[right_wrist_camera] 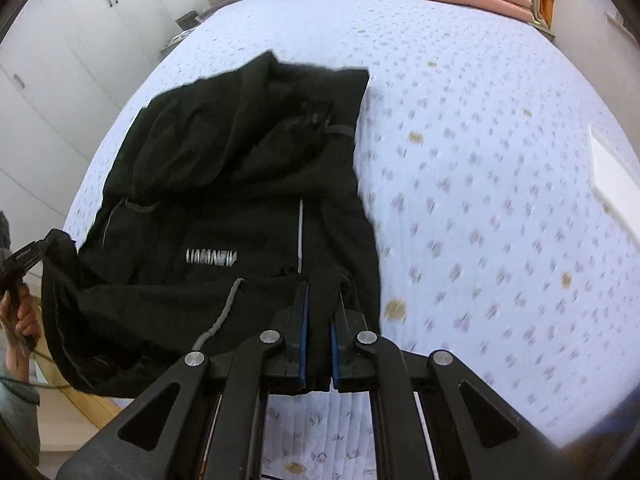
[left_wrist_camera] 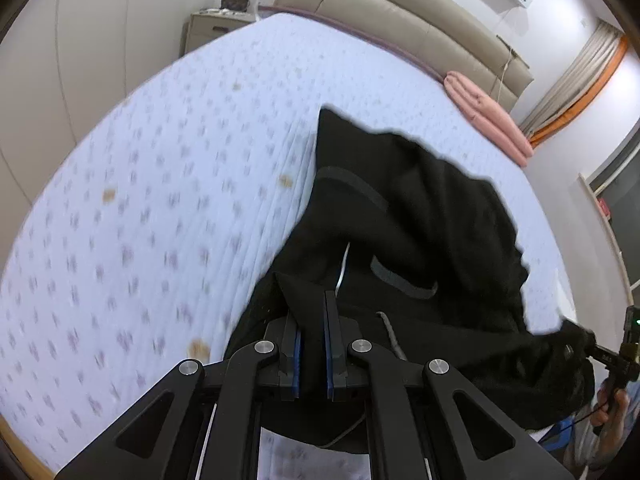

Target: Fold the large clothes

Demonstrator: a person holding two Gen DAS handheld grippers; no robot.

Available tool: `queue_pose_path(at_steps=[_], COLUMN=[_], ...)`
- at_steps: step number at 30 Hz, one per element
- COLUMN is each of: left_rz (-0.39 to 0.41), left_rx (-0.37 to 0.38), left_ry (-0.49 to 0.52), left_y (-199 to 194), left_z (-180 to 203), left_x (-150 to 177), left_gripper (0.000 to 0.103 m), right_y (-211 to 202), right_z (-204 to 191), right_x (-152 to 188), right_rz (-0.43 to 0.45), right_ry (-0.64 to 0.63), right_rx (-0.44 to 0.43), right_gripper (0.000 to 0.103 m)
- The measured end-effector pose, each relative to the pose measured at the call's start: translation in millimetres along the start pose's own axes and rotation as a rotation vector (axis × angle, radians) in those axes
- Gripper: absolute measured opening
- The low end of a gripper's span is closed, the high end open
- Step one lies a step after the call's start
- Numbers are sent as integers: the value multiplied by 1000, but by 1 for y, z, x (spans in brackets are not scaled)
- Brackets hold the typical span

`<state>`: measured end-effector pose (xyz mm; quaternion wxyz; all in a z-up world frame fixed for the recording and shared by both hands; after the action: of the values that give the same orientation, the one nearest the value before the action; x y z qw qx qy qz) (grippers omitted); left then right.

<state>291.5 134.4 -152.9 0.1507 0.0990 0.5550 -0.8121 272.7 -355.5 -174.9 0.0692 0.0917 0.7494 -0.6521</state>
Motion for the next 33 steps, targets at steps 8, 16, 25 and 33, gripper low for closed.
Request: queue_pose_path(at_steps=[8, 16, 25, 33], left_rz=[72, -70, -155, -154], left_rx=[-8, -159, -182, 174], left_ry=[36, 71, 148, 124], left_y=[6, 133, 191, 104], left_z=[34, 40, 32, 4], left_x=[-149, -244, -236, -262], left_gripper=[9, 9, 12, 24], right_y=[-28, 66, 151, 84], right_z=[-11, -7, 3, 21], right_x=[-139, -262, -256, -252], right_rz=[91, -6, -98, -34], right_ry=[-2, 71, 129, 217], right_rx=[111, 229, 233, 121], right_gripper=[9, 10, 10, 41])
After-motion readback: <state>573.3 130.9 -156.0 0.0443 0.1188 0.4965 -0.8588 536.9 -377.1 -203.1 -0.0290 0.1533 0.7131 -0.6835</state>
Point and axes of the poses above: each gripper's, at about its wrist camera, not at the fingertips, and y roughly the way its jaws point, z to its right, x to its underside, the point moved 1 cm from there along y, roughly the way its jaws point, and after that the axes turned 11 degrees about -z, right-handed, at the moved point
